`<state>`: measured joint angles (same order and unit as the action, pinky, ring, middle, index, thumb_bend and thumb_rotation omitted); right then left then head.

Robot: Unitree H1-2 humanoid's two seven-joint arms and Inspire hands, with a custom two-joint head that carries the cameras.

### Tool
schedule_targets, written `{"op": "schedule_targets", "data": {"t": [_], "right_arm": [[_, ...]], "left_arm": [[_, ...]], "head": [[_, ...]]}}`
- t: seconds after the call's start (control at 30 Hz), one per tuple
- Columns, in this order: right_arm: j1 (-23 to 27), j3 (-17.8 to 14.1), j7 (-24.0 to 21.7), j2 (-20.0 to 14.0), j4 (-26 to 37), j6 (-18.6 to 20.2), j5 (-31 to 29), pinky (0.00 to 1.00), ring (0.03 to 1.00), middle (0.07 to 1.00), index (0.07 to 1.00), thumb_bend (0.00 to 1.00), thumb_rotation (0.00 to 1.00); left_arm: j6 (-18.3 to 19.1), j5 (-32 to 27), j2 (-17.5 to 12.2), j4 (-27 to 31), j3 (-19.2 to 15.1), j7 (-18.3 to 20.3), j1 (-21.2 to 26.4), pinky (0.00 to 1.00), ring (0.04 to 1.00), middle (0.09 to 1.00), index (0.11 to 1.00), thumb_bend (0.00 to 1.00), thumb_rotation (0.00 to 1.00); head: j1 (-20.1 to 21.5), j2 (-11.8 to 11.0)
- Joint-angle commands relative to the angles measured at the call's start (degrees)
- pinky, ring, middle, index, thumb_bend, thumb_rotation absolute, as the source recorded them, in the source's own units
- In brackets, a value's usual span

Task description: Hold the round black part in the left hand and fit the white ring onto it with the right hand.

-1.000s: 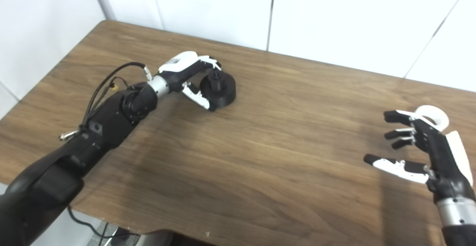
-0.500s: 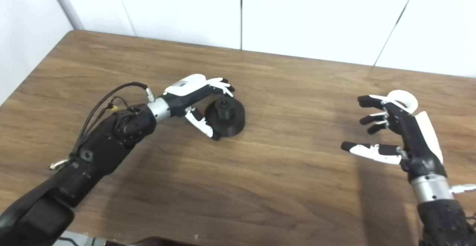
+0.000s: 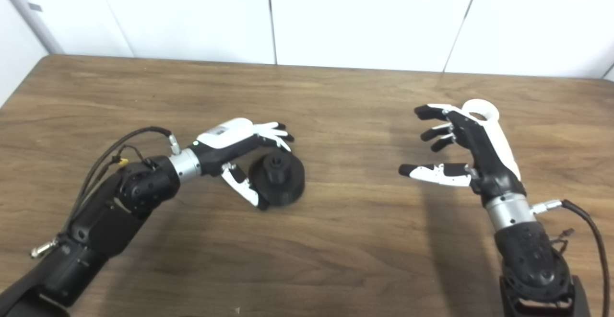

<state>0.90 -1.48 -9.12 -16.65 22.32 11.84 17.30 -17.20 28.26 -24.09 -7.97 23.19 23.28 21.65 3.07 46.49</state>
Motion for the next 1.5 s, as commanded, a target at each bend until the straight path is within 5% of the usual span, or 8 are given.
{"op": "schedule_targets", "data": {"t": [0.0,0.7,0.9,1.07,1.2,1.4,1.47], "right_arm": [[2.11,-0.38,1.06,-0.25,2.45,-0.35,0.59,0.49,0.602,0.749,0.726,0.71,0.15],[3.1,0.73,0.39,-0.11,3.59,1.13,1.89,0.49,0.598,0.747,0.726,0.69,0.17],[3.48,1.4,0.5,0.55,3.93,2.11,2.46,0.48,0.603,0.75,0.725,0.7,0.17],[4.77,2.74,0.83,1.49,3.69,2.82,4.36,0.47,0.594,0.747,0.726,0.7,0.17],[7.14,2.83,0.79,1.93,3.66,4.89,6.0,0.47,0.594,0.75,0.732,0.69,0.15],[10.86,2.6,1.45,-0.37,2.26,4.71,10.82,0.49,0.602,0.726,0.722,0.7,0.18],[11.96,3.86,2.08,-2.36,1.62,3.92,16.92,0.49,0.609,0.717,0.718,0.7,0.19]], "left_arm": [[-1.03,0.24,-0.01,2.29,0.28,0.17,0.46,0.98,0.98,0.9,0.489,0.52,0.08],[-4.41,2.33,1.6,4.75,5.21,0.79,-2.15,0.93,0.973,0.888,0.49,0.52,0.08],[-5.59,2.78,0.68,4.27,5.04,0.5,-1.94,0.92,0.974,0.892,0.489,0.52,0.08],[-5.94,2.2,-1.34,4.55,4.33,1.21,-1.98,0.92,0.974,0.898,0.491,0.52,0.08],[-6.0,0.17,-2.61,4.69,3.63,2.01,-2.18,0.92,0.972,0.891,0.49,0.52,0.08],[-7.11,-1.33,-3.77,4.62,2.9,2.74,-2.66,0.9,0.957,0.883,0.49,0.52,0.07],[-8.05,-1.6,-3.95,3.71,2.76,2.65,-2.61,0.91,0.966,0.886,0.49,0.52,0.07]], "head": [[0.01,0.01],[5.86,1.3],[11.82,0.56],[22.01,-1.66],[26.26,-2.96],[31.73,-5.68],[33.16,-6.64]]}}
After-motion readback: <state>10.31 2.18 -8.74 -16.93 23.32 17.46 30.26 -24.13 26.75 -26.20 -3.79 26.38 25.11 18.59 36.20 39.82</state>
